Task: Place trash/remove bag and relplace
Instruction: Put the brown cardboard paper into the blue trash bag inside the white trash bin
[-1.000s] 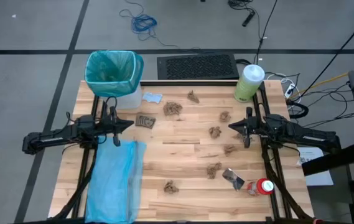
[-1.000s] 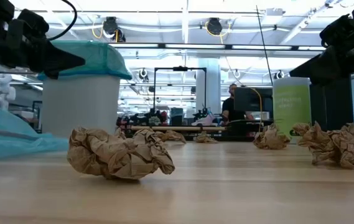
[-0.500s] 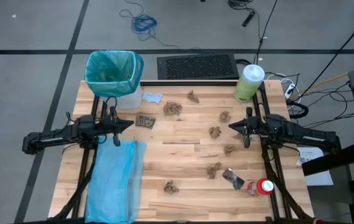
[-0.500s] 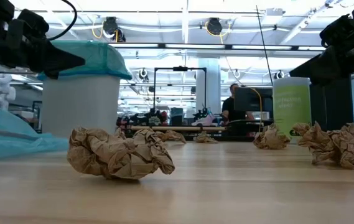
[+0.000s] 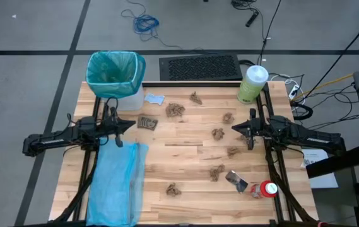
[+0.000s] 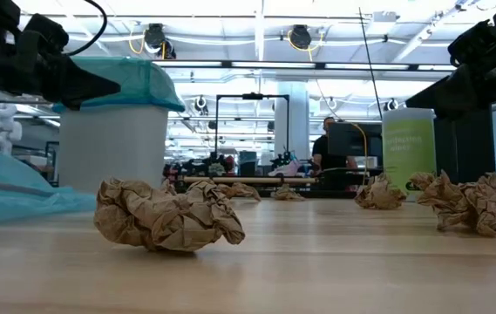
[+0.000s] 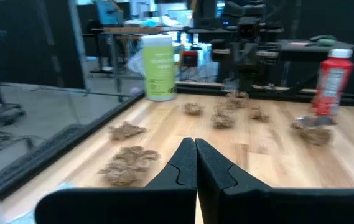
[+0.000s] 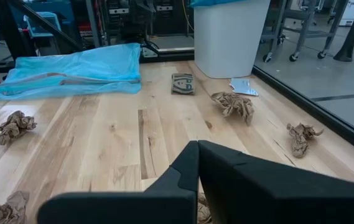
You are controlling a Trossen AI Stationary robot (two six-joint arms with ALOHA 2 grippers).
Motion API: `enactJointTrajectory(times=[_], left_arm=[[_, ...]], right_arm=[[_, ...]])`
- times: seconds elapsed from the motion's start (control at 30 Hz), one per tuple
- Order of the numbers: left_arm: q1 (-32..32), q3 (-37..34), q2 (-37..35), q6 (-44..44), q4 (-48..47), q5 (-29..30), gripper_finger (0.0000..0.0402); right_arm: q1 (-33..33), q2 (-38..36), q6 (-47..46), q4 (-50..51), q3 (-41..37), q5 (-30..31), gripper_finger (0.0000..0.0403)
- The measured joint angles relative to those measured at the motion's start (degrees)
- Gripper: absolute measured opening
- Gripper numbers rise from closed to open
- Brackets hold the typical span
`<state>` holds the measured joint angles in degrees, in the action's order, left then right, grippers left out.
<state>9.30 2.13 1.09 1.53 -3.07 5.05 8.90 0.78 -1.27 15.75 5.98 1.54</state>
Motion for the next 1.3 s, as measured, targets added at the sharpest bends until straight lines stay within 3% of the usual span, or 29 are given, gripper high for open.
enactJointTrajectory(times=[0.23, 0.47, 0.6, 0.77, 1.0, 1.3], left_arm=[[0.0, -0.01, 0.01, 0.31, 0.92, -0.09, 0.0], [0.0, 0.0, -0.01, 0.32, 9.61, -0.64, 0.0], [0.0, 0.02, 0.01, 2.09, 15.57, -5.7, 0.0], [-0.07, 0.56, 1.57, 3.85, 16.41, -12.85, 0.0], [-0.07, 4.25, 11.85, 12.82, 14.44, -12.88, 0.0], [-0.08, 12.39, 30.58, 22.0, 6.35, -4.77, 0.0]], right_arm=[[-0.01, 0.0, -0.01, -0.02, 0.0, 0.02, 0.0], [-0.01, -0.01, 0.0, -0.01, 0.0, 0.02, 0.0], [-0.01, 0.0, 0.0, -0.02, 0.0, 0.02, 0.0], [0.01, 0.0, -0.01, -0.01, 0.0, 0.02, 0.0], [0.01, 0.0, -0.01, -0.01, 0.0, 0.02, 0.0], [0.01, 0.0, 0.0, 0.0, 0.0, 0.01, 0.0]])
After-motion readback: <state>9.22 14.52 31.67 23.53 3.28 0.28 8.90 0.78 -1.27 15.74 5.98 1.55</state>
